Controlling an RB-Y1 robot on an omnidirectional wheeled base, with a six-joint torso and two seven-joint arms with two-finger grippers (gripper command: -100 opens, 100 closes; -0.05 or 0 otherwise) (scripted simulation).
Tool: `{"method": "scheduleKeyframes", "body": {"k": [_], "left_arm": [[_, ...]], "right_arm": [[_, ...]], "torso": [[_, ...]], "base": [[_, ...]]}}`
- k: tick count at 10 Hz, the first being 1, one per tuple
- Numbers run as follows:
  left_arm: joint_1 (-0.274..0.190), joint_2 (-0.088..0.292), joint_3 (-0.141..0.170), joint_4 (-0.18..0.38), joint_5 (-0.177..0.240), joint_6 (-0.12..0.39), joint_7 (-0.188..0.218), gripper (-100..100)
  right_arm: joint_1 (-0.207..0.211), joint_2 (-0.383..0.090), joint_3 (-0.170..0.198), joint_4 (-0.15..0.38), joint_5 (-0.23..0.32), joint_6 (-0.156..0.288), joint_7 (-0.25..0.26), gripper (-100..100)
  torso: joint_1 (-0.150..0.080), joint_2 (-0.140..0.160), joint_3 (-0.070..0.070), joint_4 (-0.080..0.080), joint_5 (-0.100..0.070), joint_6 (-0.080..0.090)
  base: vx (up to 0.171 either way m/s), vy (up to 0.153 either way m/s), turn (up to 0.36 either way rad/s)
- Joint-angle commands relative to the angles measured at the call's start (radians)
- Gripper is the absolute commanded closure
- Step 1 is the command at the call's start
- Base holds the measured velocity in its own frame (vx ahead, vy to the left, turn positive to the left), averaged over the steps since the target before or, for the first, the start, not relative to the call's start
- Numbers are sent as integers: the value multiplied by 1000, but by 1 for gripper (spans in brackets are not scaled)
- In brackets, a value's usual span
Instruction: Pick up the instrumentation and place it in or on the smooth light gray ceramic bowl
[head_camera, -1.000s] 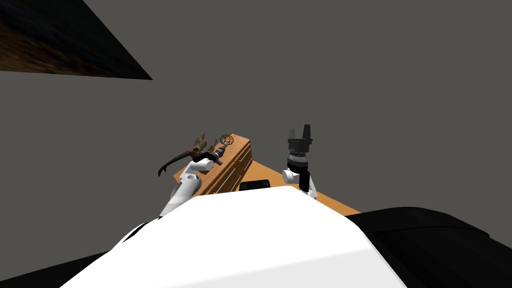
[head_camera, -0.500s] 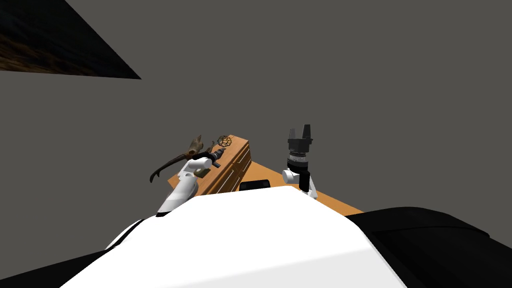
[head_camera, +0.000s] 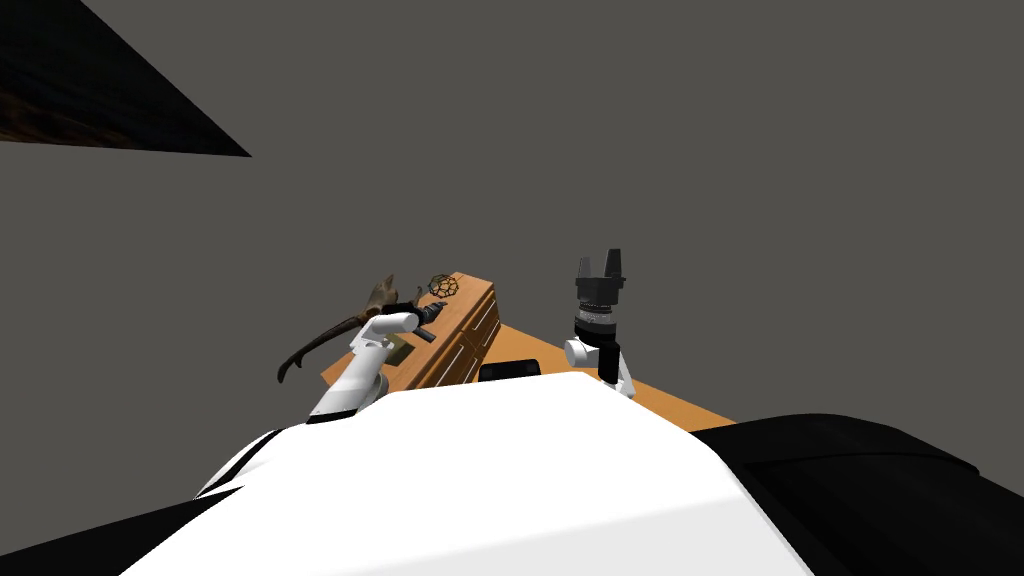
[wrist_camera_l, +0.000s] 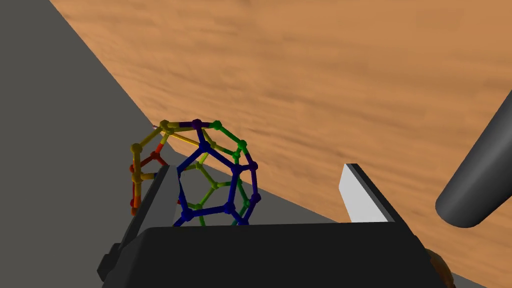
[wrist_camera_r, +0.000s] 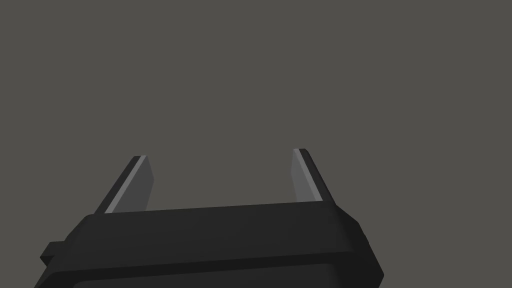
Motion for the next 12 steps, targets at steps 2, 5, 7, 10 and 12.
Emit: {"method": "scheduleKeyframes", "body": {"k": [2,5,7,10,12], "left_arm": [[-19,24,13,52,16,68,-27,-100],[-38,43,24,101,27,139,-48,-100],[-56,61,35,150,36,192,-68,-100],[-87,93,55,244,53,275,-103,-100],[-100,107,65,289,60,323,-119,-100]], "right_arm": [[0,0,0,0,0,0,0,0],[0,0,0,0,0,0,0,0],[0,0,0,0,0,0,0,0],[0,0,0,0,0,0,0,0],[0,0,0,0,0,0,0,0]], "torso": [[0,1,1,0,0,0],[0,0,0,0,0,0],[0,0,0,0,0,0],[0,0,0,0,0,0],[0,1,0,0,0,0]], "base": [[25,-3,-37],[40,-6,-59],[40,-8,-55],[38,-5,-54],[32,-2,-50]]}}
